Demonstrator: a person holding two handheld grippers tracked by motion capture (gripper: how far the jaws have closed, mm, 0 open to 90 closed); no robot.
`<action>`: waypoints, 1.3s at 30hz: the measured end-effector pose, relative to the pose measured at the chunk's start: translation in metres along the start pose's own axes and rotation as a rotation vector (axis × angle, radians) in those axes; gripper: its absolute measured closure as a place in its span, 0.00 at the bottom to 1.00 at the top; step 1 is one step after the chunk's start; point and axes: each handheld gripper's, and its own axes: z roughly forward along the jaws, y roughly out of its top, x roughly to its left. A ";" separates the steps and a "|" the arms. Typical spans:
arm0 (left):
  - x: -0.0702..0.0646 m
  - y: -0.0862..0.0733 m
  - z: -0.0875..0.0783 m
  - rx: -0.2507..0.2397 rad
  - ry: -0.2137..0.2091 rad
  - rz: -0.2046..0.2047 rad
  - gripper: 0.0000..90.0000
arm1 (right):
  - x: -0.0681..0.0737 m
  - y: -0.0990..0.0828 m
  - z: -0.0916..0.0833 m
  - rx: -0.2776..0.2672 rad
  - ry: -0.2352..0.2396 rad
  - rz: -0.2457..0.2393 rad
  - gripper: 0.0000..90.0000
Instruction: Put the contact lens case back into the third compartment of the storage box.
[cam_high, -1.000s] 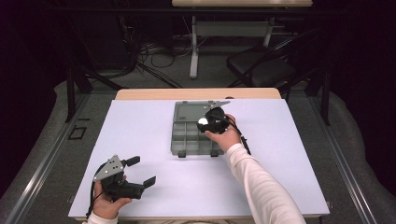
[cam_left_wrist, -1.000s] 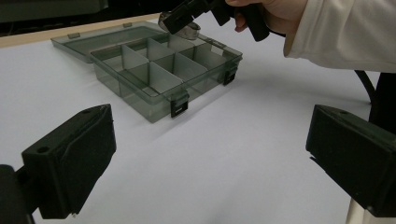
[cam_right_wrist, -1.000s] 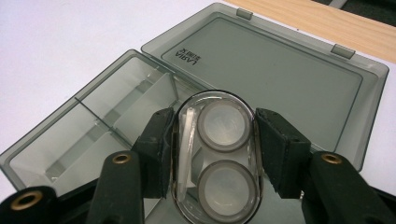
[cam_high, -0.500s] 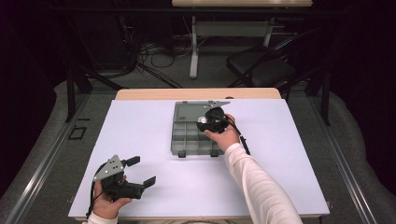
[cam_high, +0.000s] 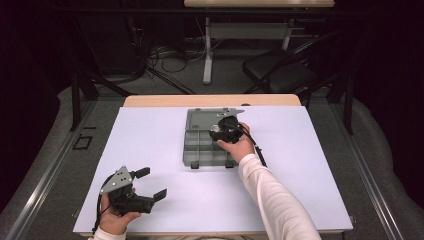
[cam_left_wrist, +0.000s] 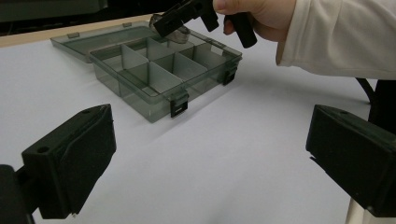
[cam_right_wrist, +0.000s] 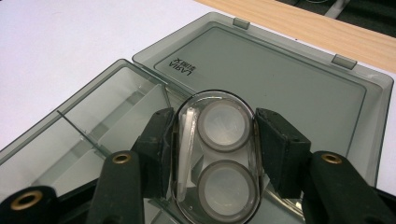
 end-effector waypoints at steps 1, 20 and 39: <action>0.000 0.000 0.000 0.000 0.000 0.000 0.02 | 0.000 0.000 0.000 0.000 0.000 0.000 0.54; 0.000 0.000 0.000 -0.002 -0.005 -0.001 0.02 | 0.002 -0.004 0.008 0.005 -0.002 -0.003 0.54; 0.001 0.000 0.000 -0.003 -0.005 -0.004 0.02 | 0.000 -0.003 0.007 0.026 0.000 0.025 0.46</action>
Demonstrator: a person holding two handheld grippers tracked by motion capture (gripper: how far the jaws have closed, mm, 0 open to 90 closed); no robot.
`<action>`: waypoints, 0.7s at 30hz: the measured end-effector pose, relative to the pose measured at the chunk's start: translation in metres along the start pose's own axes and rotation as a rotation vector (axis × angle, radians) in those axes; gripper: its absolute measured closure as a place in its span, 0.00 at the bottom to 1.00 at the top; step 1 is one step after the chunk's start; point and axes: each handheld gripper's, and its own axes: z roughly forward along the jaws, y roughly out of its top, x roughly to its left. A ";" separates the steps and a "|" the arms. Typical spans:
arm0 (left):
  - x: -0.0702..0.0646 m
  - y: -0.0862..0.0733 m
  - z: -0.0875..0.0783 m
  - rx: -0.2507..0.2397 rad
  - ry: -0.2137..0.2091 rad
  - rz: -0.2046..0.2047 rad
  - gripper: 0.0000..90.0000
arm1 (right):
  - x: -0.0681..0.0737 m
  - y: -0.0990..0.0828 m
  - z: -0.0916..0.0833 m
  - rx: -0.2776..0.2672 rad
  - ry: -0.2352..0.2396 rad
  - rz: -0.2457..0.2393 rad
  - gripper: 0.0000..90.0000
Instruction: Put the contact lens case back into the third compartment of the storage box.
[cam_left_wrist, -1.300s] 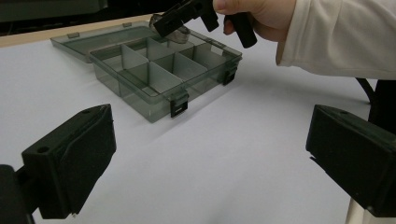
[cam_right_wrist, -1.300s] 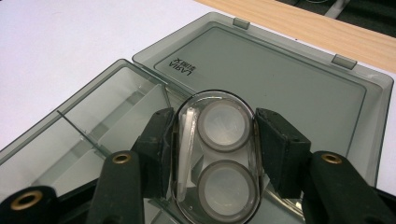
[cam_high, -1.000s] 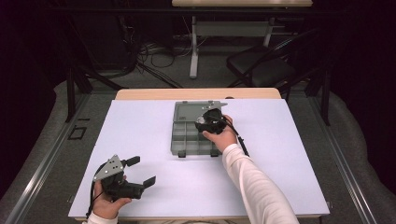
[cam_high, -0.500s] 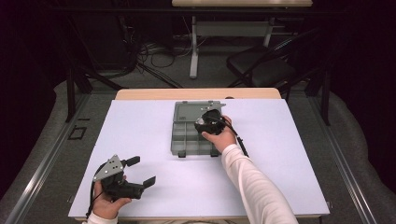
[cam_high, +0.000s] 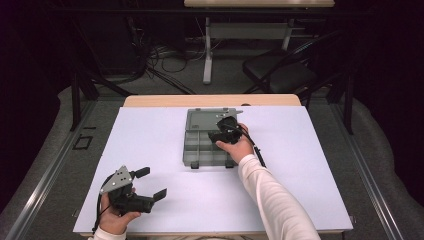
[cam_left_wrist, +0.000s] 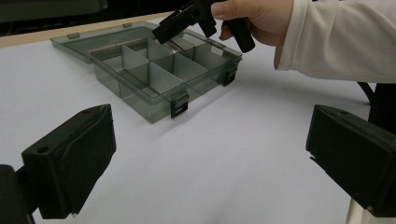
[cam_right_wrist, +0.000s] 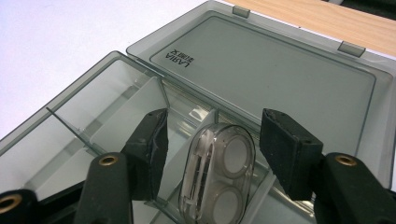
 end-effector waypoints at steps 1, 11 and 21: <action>0.000 0.000 0.000 0.002 0.004 0.004 0.02 | 0.000 0.000 0.000 -0.001 0.003 0.000 0.46; 0.003 0.000 0.003 -0.002 0.010 -0.007 0.02 | 0.006 0.001 -0.005 0.035 -0.010 -0.043 0.44; 0.005 0.001 0.003 -0.001 -0.004 -0.014 0.02 | 0.008 0.004 -0.017 0.015 -0.015 -0.011 0.32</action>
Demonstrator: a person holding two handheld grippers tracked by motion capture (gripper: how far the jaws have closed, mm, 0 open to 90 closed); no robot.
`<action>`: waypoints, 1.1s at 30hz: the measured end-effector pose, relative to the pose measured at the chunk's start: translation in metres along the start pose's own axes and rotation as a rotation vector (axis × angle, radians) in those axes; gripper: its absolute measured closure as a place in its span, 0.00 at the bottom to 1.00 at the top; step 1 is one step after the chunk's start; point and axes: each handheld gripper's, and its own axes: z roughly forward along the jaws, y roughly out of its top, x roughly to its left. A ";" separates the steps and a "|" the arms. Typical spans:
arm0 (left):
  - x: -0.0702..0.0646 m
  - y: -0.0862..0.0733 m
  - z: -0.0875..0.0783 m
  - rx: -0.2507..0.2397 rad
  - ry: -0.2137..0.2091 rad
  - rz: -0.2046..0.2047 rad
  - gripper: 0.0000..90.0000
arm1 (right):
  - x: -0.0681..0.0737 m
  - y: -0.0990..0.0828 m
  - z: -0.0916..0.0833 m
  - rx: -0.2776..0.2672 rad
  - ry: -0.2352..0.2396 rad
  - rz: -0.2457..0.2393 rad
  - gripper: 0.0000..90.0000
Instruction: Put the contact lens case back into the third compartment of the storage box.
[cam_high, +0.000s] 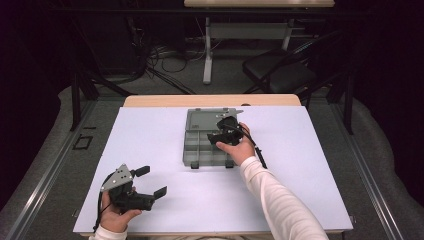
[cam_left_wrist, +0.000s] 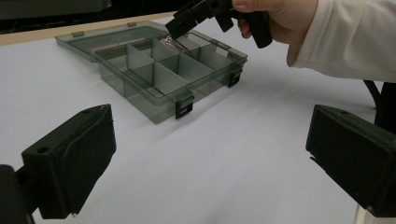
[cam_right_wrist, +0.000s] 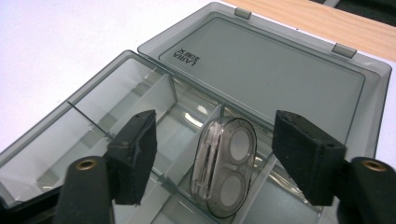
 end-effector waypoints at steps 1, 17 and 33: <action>0.000 0.000 0.000 0.000 0.000 0.000 0.02 | 0.000 0.000 -0.001 -0.001 0.002 0.004 0.29; -0.001 0.001 0.002 0.003 0.015 0.004 0.02 | 0.010 0.000 -0.016 -0.012 0.006 -0.007 0.18; -0.003 0.001 0.003 0.005 0.014 0.014 0.02 | 0.022 -0.016 -0.046 -0.027 0.019 0.002 0.15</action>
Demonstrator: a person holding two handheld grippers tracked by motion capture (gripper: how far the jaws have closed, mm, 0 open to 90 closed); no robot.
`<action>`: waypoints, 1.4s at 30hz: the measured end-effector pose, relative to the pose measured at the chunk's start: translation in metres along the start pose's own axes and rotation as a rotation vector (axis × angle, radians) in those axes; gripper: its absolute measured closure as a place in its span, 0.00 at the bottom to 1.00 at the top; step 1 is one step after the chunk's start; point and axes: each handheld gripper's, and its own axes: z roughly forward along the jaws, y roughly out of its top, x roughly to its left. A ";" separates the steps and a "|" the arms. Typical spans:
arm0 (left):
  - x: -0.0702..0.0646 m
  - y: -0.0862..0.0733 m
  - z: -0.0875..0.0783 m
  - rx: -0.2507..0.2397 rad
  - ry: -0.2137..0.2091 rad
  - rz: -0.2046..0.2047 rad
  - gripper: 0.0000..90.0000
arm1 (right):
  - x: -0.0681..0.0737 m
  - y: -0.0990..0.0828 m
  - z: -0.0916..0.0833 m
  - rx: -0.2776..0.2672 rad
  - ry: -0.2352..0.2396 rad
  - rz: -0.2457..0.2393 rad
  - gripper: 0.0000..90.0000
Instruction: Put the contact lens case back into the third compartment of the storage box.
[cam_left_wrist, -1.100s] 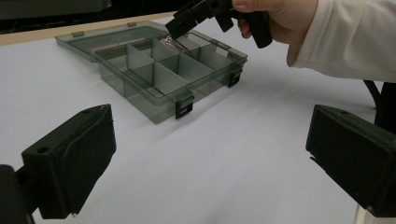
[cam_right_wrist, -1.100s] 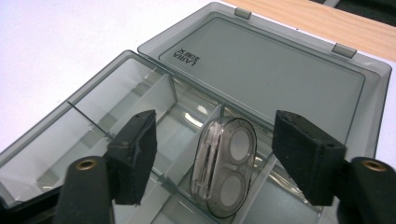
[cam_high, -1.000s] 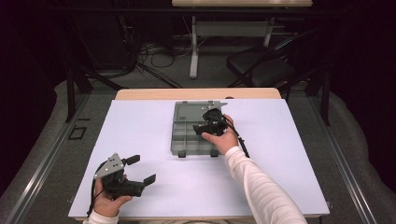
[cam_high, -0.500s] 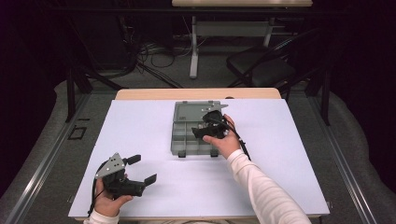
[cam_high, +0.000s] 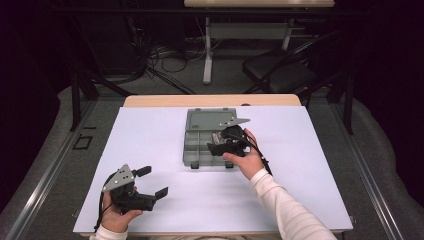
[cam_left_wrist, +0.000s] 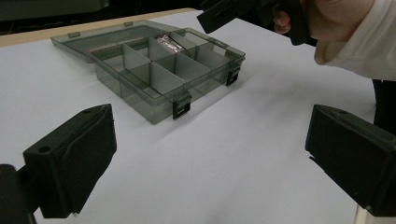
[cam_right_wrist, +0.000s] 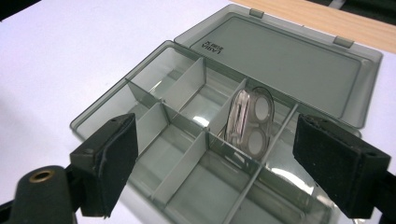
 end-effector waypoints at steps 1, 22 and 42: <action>0.000 0.000 0.000 0.001 0.000 0.002 0.02 | 0.001 -0.001 -0.003 -0.005 -0.007 -0.006 0.15; -0.001 0.001 0.000 0.000 0.000 0.001 0.02 | 0.025 -0.042 -0.077 -0.103 0.066 -0.045 0.13; -0.001 0.001 -0.001 0.004 -0.004 0.008 0.02 | 0.018 -0.093 -0.112 -0.155 0.015 -0.044 0.13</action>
